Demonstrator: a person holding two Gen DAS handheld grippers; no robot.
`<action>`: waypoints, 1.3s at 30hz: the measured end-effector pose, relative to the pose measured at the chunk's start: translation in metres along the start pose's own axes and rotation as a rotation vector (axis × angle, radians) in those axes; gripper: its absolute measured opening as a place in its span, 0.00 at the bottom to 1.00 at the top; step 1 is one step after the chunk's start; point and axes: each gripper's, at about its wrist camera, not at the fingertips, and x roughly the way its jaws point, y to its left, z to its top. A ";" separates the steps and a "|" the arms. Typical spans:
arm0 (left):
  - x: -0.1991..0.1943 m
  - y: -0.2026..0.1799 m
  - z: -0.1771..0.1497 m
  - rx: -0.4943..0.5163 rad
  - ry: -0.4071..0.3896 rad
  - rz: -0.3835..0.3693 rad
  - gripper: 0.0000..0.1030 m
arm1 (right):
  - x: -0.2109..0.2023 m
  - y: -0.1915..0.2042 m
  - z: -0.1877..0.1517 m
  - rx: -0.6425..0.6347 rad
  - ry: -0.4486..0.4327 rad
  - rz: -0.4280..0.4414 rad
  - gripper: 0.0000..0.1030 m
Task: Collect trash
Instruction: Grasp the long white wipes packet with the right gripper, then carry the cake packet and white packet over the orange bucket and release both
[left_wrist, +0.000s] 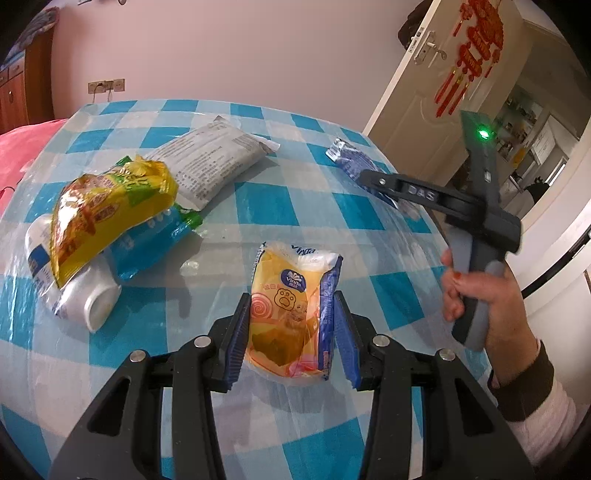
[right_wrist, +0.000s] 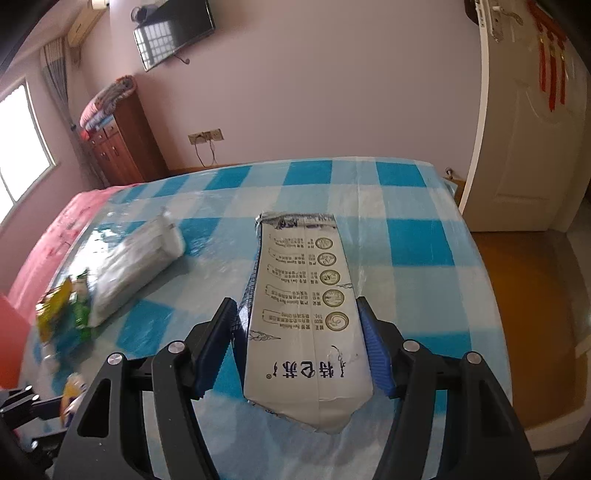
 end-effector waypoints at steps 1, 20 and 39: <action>-0.002 0.000 -0.002 -0.001 -0.001 -0.001 0.43 | -0.006 0.003 -0.004 0.001 -0.004 0.008 0.63; -0.054 0.005 -0.032 -0.007 -0.046 0.009 0.43 | -0.086 0.055 -0.070 0.028 -0.016 0.167 0.63; -0.145 0.040 -0.053 -0.053 -0.195 0.076 0.43 | -0.126 0.137 -0.080 -0.035 0.009 0.367 0.63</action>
